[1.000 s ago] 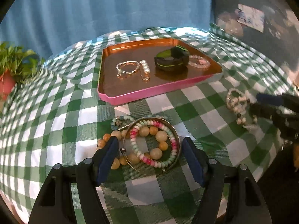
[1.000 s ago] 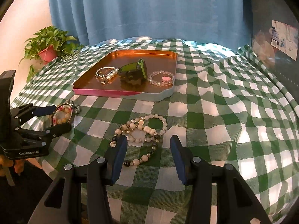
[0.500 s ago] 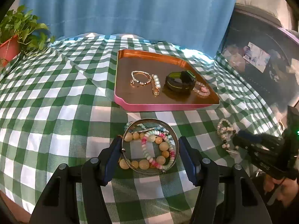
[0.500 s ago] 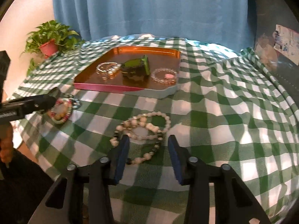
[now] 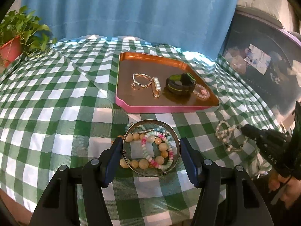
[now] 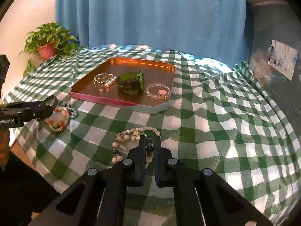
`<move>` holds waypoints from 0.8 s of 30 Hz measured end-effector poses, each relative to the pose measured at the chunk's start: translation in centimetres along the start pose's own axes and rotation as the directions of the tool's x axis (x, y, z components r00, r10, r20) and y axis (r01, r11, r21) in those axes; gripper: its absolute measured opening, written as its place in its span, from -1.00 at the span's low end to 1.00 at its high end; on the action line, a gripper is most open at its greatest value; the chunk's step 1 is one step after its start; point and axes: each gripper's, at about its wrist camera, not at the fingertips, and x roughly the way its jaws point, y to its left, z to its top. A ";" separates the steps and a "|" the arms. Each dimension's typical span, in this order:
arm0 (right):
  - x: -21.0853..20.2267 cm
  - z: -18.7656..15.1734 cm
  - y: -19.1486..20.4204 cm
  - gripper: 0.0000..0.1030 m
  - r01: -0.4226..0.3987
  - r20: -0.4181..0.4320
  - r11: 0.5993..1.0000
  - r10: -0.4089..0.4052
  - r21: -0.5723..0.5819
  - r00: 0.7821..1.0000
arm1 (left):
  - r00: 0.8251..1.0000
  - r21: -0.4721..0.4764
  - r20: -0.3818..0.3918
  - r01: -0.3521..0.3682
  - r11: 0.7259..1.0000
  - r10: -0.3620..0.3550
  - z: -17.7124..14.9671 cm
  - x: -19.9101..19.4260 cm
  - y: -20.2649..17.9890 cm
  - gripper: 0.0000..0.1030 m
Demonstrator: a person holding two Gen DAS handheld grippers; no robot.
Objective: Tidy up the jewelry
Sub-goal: 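Lift the silver bangle with the left tool while the right tool lifts its bracelet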
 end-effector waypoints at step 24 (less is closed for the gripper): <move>-7.6 5.5 3.0 -0.88 -0.079 0.111 0.997 0.078 0.008 0.991 | 0.997 0.005 0.072 -0.003 1.000 0.003 2.9 -6.7 -5.3 0.18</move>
